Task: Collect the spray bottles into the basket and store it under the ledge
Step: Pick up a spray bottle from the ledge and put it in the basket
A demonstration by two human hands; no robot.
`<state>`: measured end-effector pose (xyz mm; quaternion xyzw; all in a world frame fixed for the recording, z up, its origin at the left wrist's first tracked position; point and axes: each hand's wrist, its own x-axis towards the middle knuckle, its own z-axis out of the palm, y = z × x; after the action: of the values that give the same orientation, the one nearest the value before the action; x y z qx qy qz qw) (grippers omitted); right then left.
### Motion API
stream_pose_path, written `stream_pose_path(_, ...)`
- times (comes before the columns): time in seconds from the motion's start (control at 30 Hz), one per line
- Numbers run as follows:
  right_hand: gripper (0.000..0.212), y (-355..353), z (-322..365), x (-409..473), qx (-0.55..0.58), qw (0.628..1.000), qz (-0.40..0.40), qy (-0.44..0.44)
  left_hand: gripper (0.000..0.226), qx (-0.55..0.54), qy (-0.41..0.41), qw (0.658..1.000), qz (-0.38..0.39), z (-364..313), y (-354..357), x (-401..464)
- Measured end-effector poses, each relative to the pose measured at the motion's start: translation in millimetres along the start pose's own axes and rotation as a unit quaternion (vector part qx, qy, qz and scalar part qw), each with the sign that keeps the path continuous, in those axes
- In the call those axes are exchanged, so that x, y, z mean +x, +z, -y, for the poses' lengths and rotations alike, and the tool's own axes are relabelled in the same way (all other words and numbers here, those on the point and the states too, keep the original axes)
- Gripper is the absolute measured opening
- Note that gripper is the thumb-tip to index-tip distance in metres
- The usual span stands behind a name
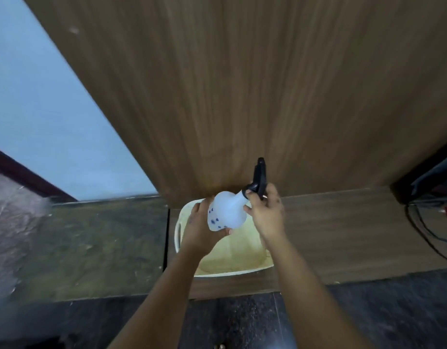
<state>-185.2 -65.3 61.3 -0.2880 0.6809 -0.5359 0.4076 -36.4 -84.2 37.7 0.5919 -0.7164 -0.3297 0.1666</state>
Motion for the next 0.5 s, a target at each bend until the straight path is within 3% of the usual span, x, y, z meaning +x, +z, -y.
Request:
stream_pose_path(0.2,0.023,68,-43,-21,-0.177,0.981,0.037,-0.070,0.083,-0.037,-0.086,0.996,-0.005,59,10,-1)
stream_pose_path(0.33,0.027,97,-77,-28,-0.234,0.968,0.056,-0.069,0.079,-0.013,-0.116,0.991,0.070,83,26,4)
stream_pose_path(0.5,0.031,114,-98,-21,-0.268,0.960,0.044,-0.063,0.064,-0.050,-0.165,0.981,0.087,91,38,22)
